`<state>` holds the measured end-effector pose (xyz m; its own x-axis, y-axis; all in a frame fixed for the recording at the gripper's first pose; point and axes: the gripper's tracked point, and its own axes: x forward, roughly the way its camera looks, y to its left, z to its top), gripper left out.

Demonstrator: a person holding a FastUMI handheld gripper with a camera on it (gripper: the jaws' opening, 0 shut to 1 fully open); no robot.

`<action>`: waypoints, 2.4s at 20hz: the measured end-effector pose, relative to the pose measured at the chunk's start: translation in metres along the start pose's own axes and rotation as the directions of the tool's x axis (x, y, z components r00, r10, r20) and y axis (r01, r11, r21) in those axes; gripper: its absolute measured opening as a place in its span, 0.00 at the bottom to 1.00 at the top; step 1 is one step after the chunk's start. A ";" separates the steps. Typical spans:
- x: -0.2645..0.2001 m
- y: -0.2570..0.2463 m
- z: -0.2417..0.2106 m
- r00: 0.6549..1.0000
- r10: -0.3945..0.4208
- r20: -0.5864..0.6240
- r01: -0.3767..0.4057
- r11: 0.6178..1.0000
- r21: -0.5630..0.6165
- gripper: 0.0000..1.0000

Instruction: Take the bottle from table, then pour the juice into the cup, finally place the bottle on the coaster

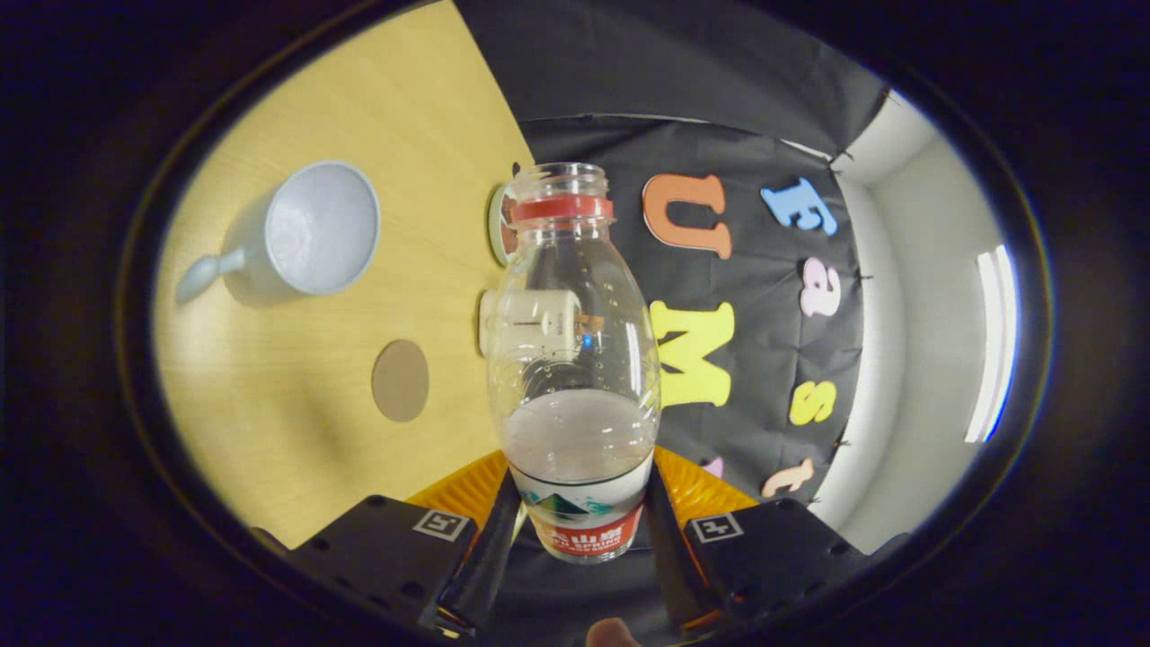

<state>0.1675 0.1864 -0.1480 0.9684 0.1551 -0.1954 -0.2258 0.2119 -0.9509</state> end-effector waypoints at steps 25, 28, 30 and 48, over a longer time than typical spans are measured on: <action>0.068 -0.004 0.011 0.939 0.130 0.317 -0.335 0.149 0.930 0.75; 0.106 0.020 0.011 0.933 0.167 0.320 -0.342 0.129 0.931 0.76; 0.124 0.037 0.011 0.932 0.183 0.313 -0.340 0.138 0.930 0.77; 0.149 0.089 0.003 0.928 0.219 0.301 -0.336 0.142 0.931 0.93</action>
<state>0.2912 0.2311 -0.2608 0.8171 0.4810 -0.3176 -0.4560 0.8765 0.1543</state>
